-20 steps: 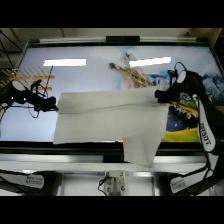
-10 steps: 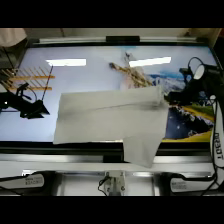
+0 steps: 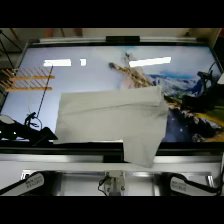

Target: Fold the shirts.

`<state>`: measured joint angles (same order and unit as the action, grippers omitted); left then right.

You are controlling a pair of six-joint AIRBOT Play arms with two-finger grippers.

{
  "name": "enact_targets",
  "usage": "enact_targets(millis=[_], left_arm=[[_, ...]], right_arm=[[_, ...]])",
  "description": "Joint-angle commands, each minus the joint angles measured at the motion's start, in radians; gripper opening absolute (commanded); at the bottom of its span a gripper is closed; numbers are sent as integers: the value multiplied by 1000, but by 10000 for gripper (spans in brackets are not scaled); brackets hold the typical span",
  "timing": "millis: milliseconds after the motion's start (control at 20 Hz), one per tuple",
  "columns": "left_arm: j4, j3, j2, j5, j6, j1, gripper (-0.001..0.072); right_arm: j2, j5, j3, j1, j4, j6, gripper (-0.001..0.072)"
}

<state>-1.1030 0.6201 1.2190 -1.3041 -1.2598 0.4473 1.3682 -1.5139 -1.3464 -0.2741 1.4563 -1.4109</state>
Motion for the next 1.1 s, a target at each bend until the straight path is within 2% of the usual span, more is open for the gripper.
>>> enact_targets(millis=[0,50,150,250,300,500,650,800,1050], left_arm=[[25,-68,-11,57,10,5,529],[35,-77,-11,79,6,5,500],[78,-91,-11,121,-2,5,245],[97,-91,-11,137,-8,5,69],[96,-91,-11,137,-8,5,35],[95,-90,-19,126,-6,5,34],[95,-90,-28,115,11,5,34],[95,-90,-34,115,18,5,34],[95,-90,-37,109,18,5,33]], right_arm=[[-12,-4,9,-7,-16,6,515],[-12,-5,9,-7,-16,6,515],[-12,-6,9,-7,-16,6,515],[-12,-14,9,-7,-16,6,515],[-12,-18,8,-7,-16,6,515],[-22,-30,61,-2,-30,24,514],[-103,53,322,-3,-115,83,515],[-163,149,578,-3,-130,115,515],[-164,265,766,-2,-291,150,513]])
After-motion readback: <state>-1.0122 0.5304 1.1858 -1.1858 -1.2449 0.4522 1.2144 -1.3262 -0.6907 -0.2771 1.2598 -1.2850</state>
